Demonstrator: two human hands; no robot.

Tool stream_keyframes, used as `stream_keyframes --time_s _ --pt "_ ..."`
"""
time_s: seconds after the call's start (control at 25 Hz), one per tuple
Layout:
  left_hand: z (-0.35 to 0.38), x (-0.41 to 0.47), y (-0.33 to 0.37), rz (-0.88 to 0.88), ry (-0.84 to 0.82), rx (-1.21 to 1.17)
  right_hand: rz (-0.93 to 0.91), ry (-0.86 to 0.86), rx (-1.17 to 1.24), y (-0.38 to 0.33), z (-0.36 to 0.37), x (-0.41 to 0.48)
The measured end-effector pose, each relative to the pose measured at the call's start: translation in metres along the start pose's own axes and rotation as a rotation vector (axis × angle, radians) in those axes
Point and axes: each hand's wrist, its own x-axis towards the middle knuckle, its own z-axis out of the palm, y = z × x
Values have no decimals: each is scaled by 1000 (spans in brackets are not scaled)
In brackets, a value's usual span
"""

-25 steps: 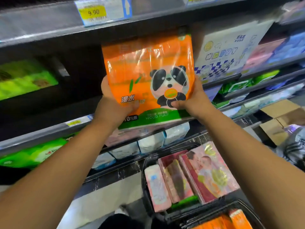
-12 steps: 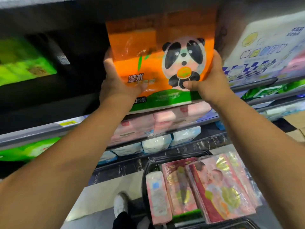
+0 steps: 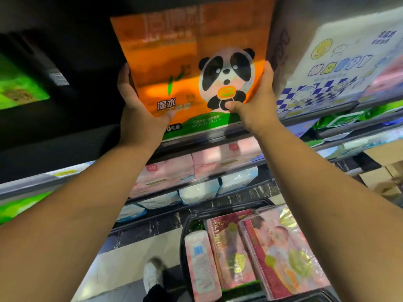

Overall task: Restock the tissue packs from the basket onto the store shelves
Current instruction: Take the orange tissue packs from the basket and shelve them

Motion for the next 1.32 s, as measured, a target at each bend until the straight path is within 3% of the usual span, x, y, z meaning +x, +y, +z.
stream_keyframes --time_s 0.16,0.24,0.32,0.4,0.52,0.76,1.12,1.32 --pt "13 10 -5 -23 24 0 44 149 -208 2 15 1" --pt "17 13 -8 -28 43 7 -39 266 -361 1 21 -15" --pt "21 11 -15 -82 47 19 -179 189 -487 4 29 -28" --pt "28 7 -19 -118 40 47 -196 30 -567 12 36 -31" --pt "39 11 -18 -86 27 61 -215 -13 -640 18 37 -22" --pt "40 32 -10 -83 -228 187 -124 -236 -668 18 27 4" --pt "29 23 -12 -37 -186 192 -104 -241 -645 23 31 -1" --pt "21 -8 -20 91 -136 527 -167 -154 -720 16 28 -16"
